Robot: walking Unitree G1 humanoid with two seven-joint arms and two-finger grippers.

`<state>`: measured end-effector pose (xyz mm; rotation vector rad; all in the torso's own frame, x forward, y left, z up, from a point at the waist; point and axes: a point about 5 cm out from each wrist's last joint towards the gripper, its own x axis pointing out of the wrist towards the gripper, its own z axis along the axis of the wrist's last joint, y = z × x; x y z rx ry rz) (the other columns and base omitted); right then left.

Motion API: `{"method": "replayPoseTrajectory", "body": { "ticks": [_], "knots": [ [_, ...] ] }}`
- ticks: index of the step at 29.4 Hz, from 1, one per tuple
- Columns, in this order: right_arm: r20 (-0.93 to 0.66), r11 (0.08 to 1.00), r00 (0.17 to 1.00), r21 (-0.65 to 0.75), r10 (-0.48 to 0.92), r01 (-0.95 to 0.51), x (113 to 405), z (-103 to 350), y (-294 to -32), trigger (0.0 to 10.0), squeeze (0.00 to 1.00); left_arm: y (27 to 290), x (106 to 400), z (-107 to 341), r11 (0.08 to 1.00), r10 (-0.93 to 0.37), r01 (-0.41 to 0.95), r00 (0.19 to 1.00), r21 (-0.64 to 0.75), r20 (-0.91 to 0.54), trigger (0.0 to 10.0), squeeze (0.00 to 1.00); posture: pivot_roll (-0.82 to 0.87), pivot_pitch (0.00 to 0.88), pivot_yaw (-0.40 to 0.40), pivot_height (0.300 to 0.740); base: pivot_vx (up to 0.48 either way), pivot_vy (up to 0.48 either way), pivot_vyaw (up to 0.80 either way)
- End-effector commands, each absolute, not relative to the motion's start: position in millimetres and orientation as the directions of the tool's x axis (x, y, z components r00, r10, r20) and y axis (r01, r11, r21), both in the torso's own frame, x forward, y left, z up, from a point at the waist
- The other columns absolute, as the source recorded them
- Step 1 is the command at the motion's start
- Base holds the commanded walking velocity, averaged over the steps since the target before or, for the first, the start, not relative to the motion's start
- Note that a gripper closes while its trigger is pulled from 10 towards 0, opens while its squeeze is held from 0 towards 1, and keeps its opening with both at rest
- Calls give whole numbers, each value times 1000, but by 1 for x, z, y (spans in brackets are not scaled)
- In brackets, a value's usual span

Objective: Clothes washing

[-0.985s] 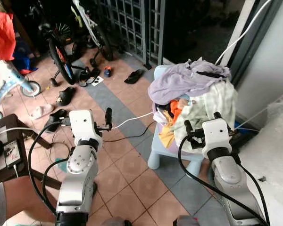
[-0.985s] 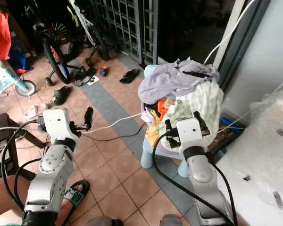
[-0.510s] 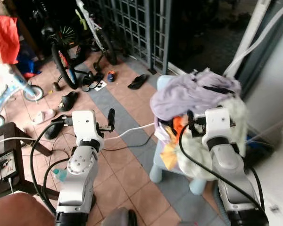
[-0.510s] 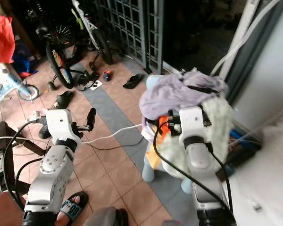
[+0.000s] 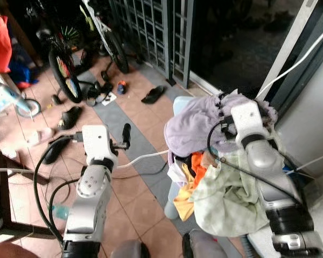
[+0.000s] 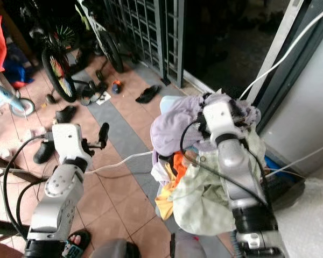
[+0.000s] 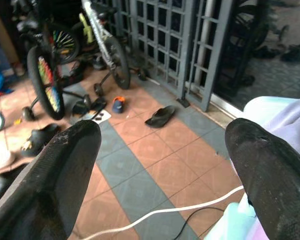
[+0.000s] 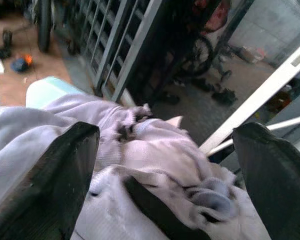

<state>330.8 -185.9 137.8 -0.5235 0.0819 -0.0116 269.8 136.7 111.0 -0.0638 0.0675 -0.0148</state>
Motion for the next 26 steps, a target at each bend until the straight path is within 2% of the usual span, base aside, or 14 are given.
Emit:
{"method": "replayPoseTrajectory", "body": {
  "ticks": [1,2,3,6,13,26],
  "knots": [
    [-149,863,988,-503,-47,-35,333,125,-187,10000,0,142,268,110,999,8,-11,997,-47,-78,10000,0,-11,114,72,740,0,0,0],
    [-149,863,988,-503,-47,-35,333,125,-187,10000,0,142,268,110,999,8,-11,997,-47,-78,10000,0,-11,114,72,740,0,0,0],
    [-232,870,971,-488,-47,-74,338,116,-189,0,0,142,267,110,999,10,-14,997,-45,-79,10000,0,-7,115,69,740,0,0,0],
    [-299,874,953,-474,-49,-104,342,108,-191,0,0,144,266,110,999,20,-23,996,-44,-83,10000,0,-6,122,66,740,0,0,0],
    [-332,861,942,-493,-54,-124,341,102,-194,0,0,146,265,110,998,36,-40,995,-44,-89,10000,0,-7,126,66,740,0,0,0],
    [-473,812,881,-520,-16,-265,307,64,-203,0,0,143,262,107,997,50,-55,993,-45,-107,10000,0,-33,150,48,740,0,0,0]
  ]
}}
